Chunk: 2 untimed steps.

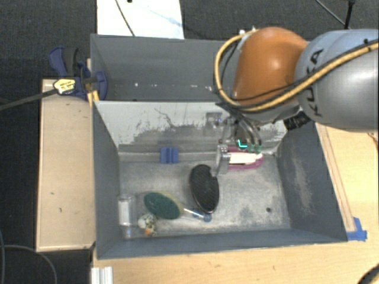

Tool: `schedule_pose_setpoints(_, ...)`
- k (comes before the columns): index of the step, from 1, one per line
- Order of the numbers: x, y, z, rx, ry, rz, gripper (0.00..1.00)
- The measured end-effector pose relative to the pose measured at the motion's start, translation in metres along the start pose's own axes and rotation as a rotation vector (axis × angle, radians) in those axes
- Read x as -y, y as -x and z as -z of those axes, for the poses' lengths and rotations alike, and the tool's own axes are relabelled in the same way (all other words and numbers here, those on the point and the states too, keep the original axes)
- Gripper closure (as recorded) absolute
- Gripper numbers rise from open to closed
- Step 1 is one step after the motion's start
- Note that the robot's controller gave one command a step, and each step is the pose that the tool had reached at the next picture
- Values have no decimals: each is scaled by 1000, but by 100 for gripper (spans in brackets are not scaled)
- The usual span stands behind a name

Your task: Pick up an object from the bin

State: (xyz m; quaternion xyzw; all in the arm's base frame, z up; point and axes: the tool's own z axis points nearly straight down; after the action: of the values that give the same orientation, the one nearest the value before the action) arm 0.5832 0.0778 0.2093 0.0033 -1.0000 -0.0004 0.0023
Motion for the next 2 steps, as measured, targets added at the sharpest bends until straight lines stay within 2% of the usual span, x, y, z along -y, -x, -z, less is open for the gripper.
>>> schedule_pose_setpoints(1,-1,-53,-119,26,6,-90,0)
schedule_pose_setpoints(2,15,-45,-129,24,11,-190,0)
